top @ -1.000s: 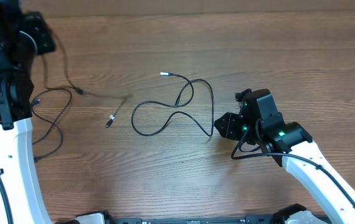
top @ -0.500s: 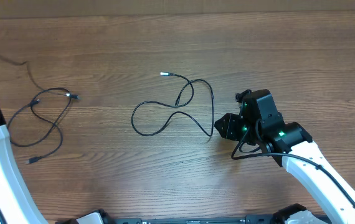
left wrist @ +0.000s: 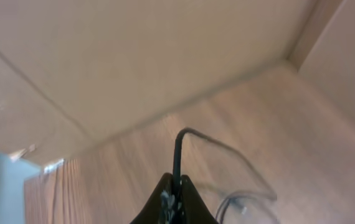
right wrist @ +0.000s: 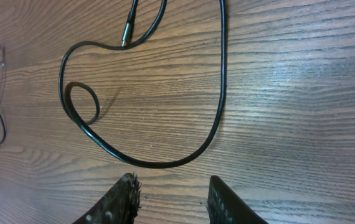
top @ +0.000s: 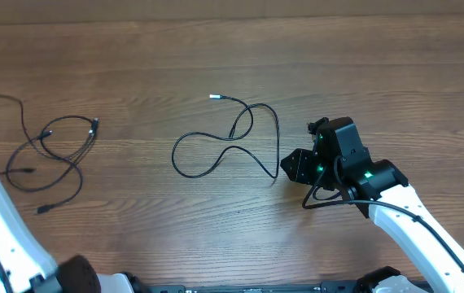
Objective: Untangle cables
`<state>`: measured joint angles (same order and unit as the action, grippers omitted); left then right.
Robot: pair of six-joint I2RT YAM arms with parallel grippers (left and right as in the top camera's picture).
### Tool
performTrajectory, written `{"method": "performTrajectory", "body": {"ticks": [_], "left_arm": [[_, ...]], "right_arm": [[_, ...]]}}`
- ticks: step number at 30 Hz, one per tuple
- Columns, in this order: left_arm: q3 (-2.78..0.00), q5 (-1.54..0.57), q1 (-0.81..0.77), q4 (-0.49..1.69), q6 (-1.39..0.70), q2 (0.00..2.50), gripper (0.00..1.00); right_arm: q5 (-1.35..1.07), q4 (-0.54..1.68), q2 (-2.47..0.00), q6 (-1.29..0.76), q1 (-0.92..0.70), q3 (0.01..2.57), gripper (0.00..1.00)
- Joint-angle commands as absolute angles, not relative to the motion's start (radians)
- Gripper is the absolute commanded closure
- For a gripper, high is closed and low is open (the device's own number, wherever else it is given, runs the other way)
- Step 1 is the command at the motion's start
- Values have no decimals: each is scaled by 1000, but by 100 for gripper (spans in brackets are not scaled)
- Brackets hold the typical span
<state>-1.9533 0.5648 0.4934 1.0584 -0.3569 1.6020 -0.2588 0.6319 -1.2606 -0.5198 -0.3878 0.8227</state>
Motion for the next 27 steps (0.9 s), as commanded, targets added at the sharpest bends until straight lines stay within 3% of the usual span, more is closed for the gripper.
{"method": "performTrajectory", "body": {"ticks": [1,10,13,14,17,18,19,20,27], "left_arm": [[-1966,511,497,1096,-416,1679,96],[-1966,367,497,1163,-416,1846,95],[-1966,366,497,1189,-415,1882,84],[-1966,366,497,1199,-415,1891,74],[-1966,365,497,1215,-415,1902,38],[-1966,365,497,1216,-415,1903,17],[-1966,365,497,1216,-416,1903,4],[-1966,364,497,1216,-416,1903,0],[-1966,181,496,1219,-415,1903,0]], "right_arm": [[-263,632,-1261,-516,-392,822,65],[-263,635,-1261,-516,-392,822,65],[-263,636,-1261,-516,-392,822,66],[-263,637,-1261,-516,-392,822,66],[-263,638,-1261,-516,-392,822,66],[-263,638,-1261,-516,-393,822,65],[-263,638,-1261,-516,-392,822,66],[-263,638,-1261,-516,-392,822,66],[-263,637,-1261,-516,-392,822,66]]}}
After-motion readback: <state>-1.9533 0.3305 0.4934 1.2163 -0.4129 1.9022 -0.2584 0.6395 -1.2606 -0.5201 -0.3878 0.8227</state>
